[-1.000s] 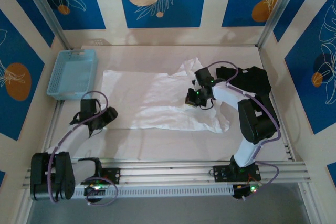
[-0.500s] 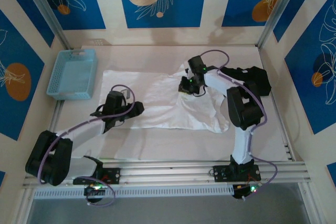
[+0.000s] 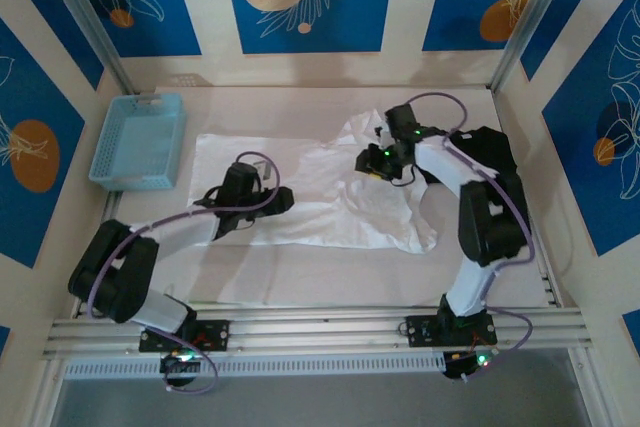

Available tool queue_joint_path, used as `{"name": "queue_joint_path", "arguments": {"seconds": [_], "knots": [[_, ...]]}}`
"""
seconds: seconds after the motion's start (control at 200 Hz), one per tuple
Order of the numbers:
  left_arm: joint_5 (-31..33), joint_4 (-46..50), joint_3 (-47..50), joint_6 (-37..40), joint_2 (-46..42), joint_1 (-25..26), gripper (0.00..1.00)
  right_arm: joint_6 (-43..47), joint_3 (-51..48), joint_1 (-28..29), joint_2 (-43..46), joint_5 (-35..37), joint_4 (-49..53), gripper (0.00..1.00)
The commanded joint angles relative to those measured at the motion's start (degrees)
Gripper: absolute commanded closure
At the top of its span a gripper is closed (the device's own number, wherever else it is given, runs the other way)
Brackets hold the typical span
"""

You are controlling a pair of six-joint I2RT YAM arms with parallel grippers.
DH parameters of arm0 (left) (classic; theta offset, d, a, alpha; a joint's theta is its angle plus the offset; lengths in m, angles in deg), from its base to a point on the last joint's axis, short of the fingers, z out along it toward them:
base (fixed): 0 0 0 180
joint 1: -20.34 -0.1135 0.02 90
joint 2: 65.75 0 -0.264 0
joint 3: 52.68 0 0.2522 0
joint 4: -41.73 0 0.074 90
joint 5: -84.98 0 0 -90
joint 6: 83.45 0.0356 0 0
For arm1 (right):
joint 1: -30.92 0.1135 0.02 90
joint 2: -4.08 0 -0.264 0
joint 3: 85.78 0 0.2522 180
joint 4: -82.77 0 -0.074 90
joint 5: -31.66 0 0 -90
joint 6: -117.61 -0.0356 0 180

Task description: Fold the inside-out t-shirt

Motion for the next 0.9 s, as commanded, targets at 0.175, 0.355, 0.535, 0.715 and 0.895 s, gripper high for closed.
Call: {"name": "queue_joint_path", "arguments": {"seconds": [0.175,0.355,0.535,0.715,0.895], "knots": [[6.43,11.26,-1.96,4.83,-2.9,-5.47,0.39,2.48,-7.34,-4.65,5.54,13.8,6.99,0.57],[8.02,18.42,2.18,6.93,-11.09,-12.79,0.38,-0.23,-16.19,-4.34,15.34,16.5,12.33,0.51],[7.4,20.94,7.1,6.66,-18.28,-15.57,0.37,-5.98,-24.5,-3.48,26.03,16.2,18.78,0.5],[8.62,22.74,9.5,6.09,-20.31,-18.35,0.36,-10.27,-25.1,-0.93,25.71,19.53,20.98,0.52],[5.64,18.91,11.46,3.78,-17.55,-23.97,0.35,-10.73,-27.1,-1.46,22.04,19.5,18.52,0.57]]}}
